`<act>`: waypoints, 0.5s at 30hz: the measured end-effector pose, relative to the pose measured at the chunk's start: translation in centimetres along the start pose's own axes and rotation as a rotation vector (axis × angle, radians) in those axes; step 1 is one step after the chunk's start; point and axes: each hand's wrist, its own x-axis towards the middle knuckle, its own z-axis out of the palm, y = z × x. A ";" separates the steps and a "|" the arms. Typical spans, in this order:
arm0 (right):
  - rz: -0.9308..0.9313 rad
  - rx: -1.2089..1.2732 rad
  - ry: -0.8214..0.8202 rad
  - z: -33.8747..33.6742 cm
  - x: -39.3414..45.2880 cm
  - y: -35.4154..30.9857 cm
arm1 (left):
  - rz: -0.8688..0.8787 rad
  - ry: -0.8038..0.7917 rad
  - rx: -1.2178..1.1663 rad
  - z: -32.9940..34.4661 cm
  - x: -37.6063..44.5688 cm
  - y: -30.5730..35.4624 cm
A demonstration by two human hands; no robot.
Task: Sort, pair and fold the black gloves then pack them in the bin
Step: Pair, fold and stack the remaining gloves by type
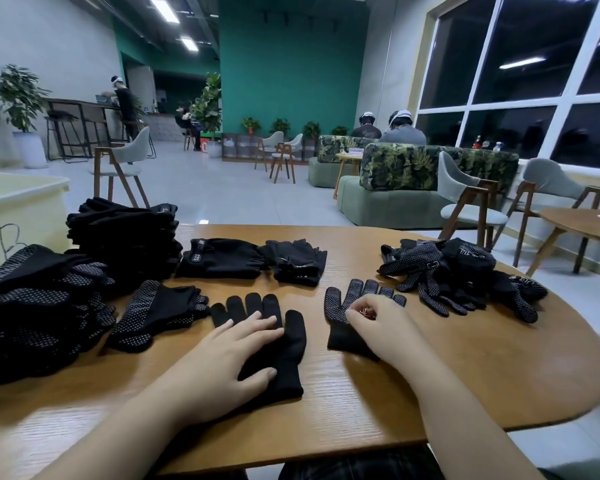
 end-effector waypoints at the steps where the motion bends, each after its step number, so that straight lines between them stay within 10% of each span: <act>1: 0.018 -0.016 0.048 -0.3 0.8 0.4 | -0.014 -0.037 0.031 0.0 0.1 0.1; 15: 0.455 -0.419 0.037 -6.9 9.5 6.2 | 0.015 -0.170 0.090 -0.6 0.3 0.7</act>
